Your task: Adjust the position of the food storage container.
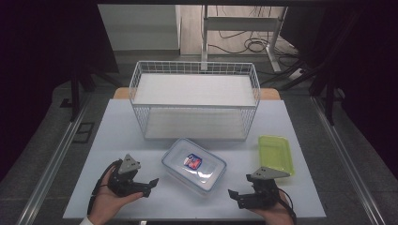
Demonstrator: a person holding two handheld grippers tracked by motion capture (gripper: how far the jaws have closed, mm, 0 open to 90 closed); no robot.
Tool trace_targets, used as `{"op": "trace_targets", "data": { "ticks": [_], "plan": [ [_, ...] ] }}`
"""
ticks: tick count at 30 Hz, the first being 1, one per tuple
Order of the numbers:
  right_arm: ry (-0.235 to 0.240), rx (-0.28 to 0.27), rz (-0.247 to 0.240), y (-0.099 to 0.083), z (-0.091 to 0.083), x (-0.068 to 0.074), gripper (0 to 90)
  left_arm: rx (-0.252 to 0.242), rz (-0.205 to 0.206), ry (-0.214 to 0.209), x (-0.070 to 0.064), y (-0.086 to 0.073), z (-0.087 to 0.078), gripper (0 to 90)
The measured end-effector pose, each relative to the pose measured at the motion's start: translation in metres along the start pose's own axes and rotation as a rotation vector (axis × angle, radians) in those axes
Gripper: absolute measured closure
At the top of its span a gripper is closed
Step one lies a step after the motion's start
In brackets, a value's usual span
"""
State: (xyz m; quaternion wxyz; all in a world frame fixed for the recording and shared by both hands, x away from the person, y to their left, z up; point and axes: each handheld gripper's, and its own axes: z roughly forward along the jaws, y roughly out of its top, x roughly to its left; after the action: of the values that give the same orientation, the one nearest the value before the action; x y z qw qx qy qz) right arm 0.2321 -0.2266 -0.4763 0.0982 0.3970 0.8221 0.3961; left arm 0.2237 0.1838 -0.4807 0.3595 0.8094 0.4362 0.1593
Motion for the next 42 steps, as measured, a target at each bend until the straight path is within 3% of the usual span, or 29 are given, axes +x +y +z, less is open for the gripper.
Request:
{"op": "trace_targets", "data": {
  "ticks": [6, 9, 15, 20, 25, 30, 32, 36, 42],
  "plan": [
    [0.006, -0.001, 0.007, 0.0, 0.001, -0.005, 11.6, 0.008, -0.006, -0.005, -0.001, -0.001, 0.001, 10.3],
    [-0.005, 0.001, 0.015, -0.001, -0.001, -0.006, 12.0, 0.012, 0.011, -0.005, -0.003, -0.002, 0.001, 10.1],
    [-0.011, -0.02, 0.009, 0.002, -0.009, 0.003, 13.0, -0.018, 0.011, -0.022, -0.004, 0.0, -0.004, 9.9],
    [-0.011, -0.011, 0.03, 0.0, -0.006, -0.001, 14.5, 0.002, 0.038, -0.03, -0.005, 0.002, 0.003, 9.6],
    [0.005, -0.016, 0.061, 0.005, -0.006, -0.006, 16.6, 0.0, 0.015, -0.026, 0.0, 0.001, 0.0, 9.5],
    [0.005, -0.003, 0.03, 0.015, -0.006, 0.003, 22.7, 0.011, 0.012, -0.028, 0.0, 0.0, 0.001, 9.5],
    [0.019, 0.005, 0.025, 0.018, -0.005, 0.007, 25.3, 0.014, 0.007, -0.031, -0.002, -0.001, 0.001, 9.5],
    [0.059, -0.003, -0.028, 0.027, -0.005, 0.023, 35.7, 0.023, 0.01, -0.029, -0.003, -0.002, 0.001, 9.5],
    [0.113, 0.014, -0.097, 0.041, 0.003, 0.045, 41.9, 0.048, -0.002, -0.032, -0.002, -0.005, 0.005, 9.5]
  ]
}}
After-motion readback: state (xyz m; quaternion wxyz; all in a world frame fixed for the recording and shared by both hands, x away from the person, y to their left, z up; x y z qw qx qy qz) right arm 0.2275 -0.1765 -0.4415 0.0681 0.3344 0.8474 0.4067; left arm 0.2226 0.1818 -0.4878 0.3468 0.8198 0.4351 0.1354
